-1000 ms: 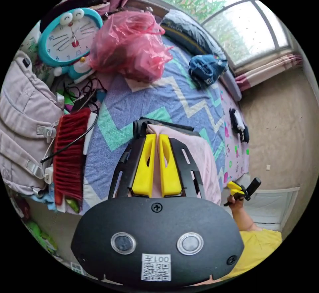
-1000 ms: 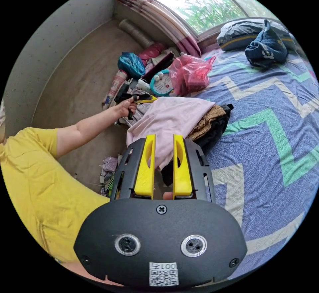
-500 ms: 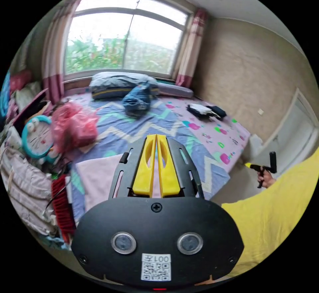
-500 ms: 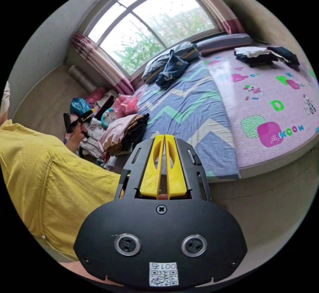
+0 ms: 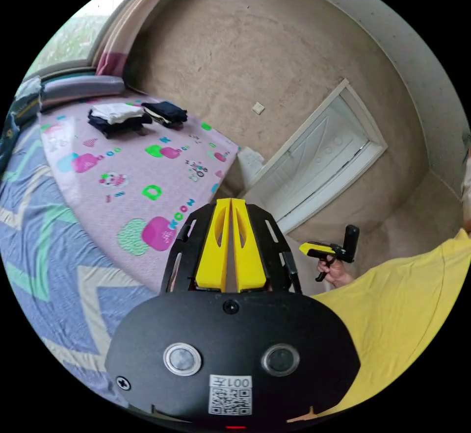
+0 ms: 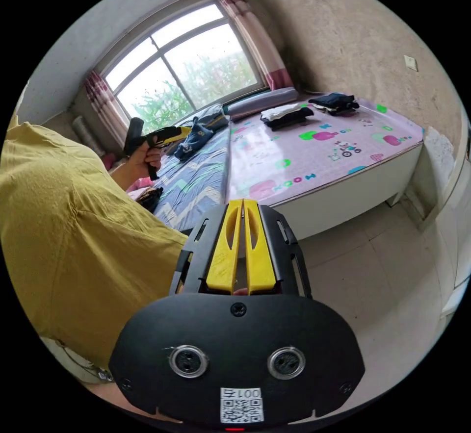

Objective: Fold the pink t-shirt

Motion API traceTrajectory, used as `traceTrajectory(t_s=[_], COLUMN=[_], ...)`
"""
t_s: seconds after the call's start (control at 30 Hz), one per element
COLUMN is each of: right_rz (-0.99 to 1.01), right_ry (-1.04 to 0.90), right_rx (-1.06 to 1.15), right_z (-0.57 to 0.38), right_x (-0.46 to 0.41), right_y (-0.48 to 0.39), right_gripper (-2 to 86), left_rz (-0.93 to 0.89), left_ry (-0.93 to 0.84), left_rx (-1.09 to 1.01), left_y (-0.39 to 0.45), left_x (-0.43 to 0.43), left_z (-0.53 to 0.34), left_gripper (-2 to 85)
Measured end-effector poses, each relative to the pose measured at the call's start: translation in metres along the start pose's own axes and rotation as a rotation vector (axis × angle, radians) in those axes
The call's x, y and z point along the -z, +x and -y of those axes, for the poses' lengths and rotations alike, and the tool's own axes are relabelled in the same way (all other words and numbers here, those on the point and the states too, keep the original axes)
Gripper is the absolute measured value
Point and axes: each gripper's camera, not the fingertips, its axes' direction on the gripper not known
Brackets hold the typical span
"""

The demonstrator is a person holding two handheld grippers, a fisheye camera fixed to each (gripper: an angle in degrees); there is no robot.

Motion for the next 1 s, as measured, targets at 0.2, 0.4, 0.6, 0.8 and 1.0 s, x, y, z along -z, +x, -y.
traceTrajectory(t_s=[0.2,0.4,0.6,0.8,1.0], right_rz=[-0.055,0.036,0.019,0.021,0.097], right_ry=[0.114,0.184,0.179,0.228,0.187], right_rx=[-0.062,-0.088,-0.064,-0.085,-0.104], right_z=[0.009,0.066,0.159,0.228,0.284], right_x=[0.084,0.099,0.129,0.155,0.158], right_y=[0.071,0.154,0.241,0.332,0.450], right_gripper=[0.6,0.6,0.6,0.6,0.6], left_rz=[-0.150,-0.066,0.110,0.164,0.256], left_ry=[-0.051,-0.164,-0.248,-0.277,-0.260], left_rx=[0.119,0.017,-0.115,-0.275,-0.233], left_y=[-0.010,-0.025,-0.044,-0.033,-0.040], left_x=[-0.135,-0.232,-0.328,-0.417,-0.500], left_z=[0.057,0.102,0.172,0.251,0.296], left_gripper=[-1.2,-1.2,-1.2,-1.2,-1.2])
